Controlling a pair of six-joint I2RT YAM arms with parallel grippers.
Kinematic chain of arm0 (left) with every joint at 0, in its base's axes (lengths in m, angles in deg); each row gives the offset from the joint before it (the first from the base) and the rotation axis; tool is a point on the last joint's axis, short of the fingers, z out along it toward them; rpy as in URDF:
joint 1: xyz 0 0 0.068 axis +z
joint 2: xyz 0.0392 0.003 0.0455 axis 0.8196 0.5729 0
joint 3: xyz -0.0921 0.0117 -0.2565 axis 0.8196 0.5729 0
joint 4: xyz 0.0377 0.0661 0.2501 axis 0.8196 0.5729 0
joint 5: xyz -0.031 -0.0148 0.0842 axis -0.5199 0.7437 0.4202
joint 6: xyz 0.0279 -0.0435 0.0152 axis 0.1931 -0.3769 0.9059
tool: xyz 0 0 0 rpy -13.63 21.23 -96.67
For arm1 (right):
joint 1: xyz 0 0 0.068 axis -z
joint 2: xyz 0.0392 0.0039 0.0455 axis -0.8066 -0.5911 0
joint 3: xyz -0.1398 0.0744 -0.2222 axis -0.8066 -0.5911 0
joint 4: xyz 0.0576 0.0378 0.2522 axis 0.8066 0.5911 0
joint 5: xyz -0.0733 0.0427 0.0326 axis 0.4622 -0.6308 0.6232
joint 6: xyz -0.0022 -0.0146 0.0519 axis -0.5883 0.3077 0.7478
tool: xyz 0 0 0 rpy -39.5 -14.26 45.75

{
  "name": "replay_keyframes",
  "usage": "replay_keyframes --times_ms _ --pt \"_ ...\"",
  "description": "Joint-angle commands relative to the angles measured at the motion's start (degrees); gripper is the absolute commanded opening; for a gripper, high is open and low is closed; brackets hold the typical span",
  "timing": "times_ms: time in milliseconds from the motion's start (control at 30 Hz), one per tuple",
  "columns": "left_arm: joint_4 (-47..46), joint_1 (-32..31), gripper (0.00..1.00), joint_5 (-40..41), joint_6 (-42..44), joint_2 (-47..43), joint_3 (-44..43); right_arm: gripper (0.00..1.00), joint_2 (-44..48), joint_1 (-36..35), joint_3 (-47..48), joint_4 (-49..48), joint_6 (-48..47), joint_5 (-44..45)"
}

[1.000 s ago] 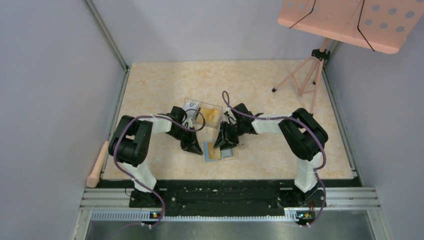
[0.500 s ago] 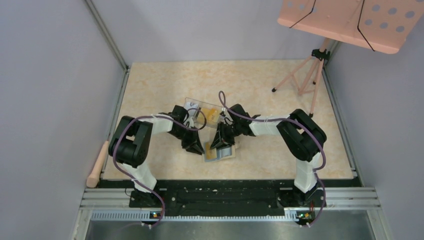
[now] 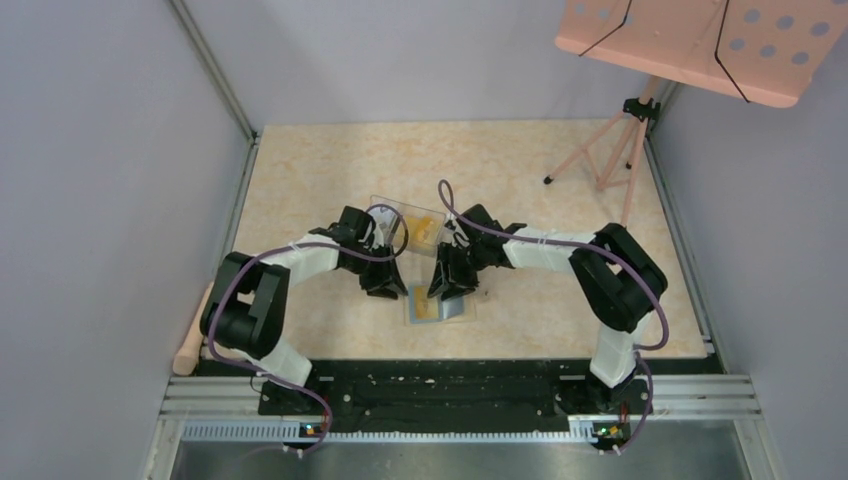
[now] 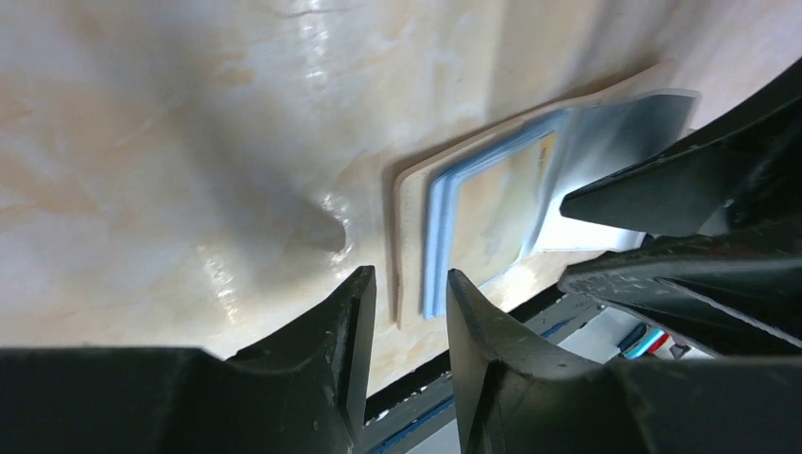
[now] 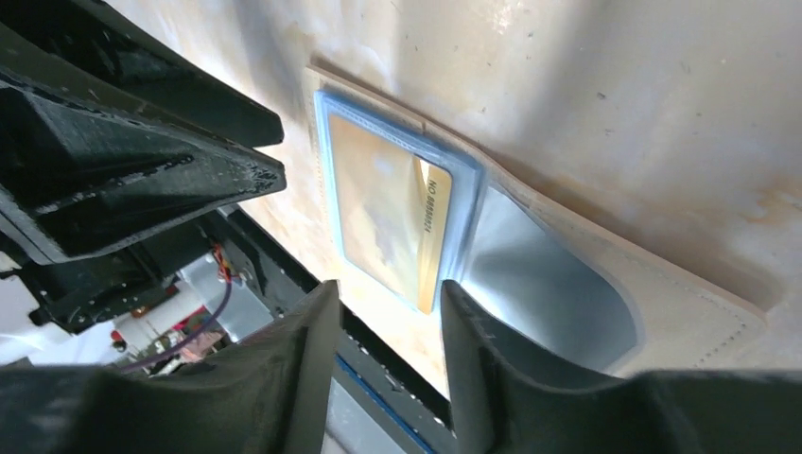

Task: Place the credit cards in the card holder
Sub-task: Insert the credit card into the card holder.

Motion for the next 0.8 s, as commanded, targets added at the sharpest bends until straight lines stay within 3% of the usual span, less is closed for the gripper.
replay_keyframes --times_ms 0,133,333,633,767 --pt "-5.6 0.0 0.38 -5.5 -1.5 1.3 0.5 0.36 1.6 -0.6 1.8 2.3 -2.9 1.4" --pt "-7.6 -0.1 0.36 -7.6 -2.1 2.3 1.0 0.19 -0.8 -0.6 1.2 1.1 -3.3 -0.1" --pt "-9.5 -0.3 0.38 -9.3 -2.6 1.7 2.3 0.02 -3.4 -0.6 1.0 0.7 -3.9 0.4" --pt "-5.9 -1.1 0.36 -4.2 -1.5 -2.5 2.3 0.0 -5.6 -0.6 1.0 2.3 -5.1 1.9" --pt "-7.8 -1.3 0.36 -5.4 -2.6 -4.3 3.4 0.0 -5.4 -0.7 0.4 2.3 -5.1 2.1"
